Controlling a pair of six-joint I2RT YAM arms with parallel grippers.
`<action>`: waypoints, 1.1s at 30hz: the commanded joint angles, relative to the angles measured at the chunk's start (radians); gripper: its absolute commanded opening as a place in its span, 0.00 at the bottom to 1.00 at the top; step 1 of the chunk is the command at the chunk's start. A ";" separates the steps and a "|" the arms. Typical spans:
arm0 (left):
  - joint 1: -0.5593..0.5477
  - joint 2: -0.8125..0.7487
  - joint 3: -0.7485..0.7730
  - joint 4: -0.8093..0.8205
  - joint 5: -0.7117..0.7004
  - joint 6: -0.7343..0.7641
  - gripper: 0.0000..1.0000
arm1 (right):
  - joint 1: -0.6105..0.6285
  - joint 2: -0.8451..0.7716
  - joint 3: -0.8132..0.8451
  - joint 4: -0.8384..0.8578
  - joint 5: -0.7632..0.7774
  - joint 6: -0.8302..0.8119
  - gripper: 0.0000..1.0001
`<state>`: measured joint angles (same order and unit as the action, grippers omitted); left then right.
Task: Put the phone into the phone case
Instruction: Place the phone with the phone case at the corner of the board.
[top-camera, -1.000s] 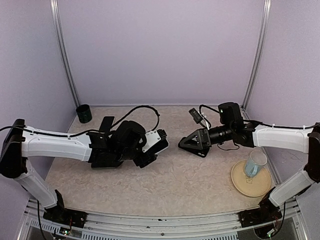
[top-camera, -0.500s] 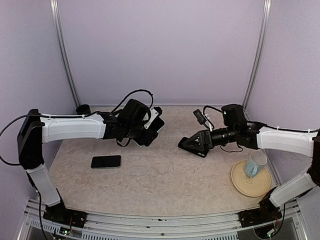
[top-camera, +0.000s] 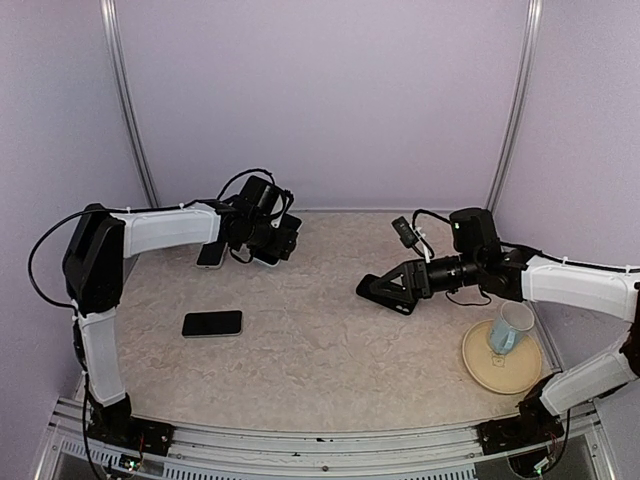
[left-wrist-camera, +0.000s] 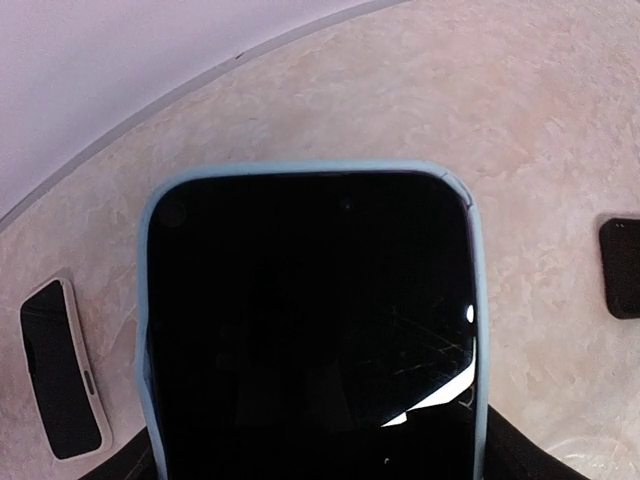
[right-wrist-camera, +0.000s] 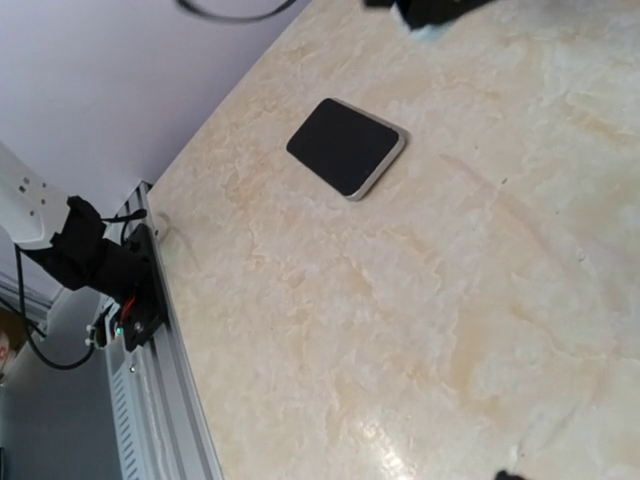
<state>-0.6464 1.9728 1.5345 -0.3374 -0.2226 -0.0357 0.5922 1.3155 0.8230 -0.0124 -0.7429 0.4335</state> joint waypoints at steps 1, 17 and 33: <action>0.050 0.036 0.069 0.011 0.054 -0.087 0.39 | -0.011 -0.025 -0.011 -0.022 0.005 -0.015 0.72; 0.161 0.170 0.148 0.050 0.134 -0.226 0.42 | -0.012 -0.018 -0.004 -0.026 0.000 -0.011 0.73; 0.211 0.289 0.215 0.068 0.150 -0.284 0.43 | -0.011 -0.003 -0.023 -0.002 -0.007 -0.002 0.73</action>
<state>-0.4511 2.2410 1.6943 -0.3199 -0.0669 -0.2916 0.5922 1.3136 0.8162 -0.0189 -0.7429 0.4316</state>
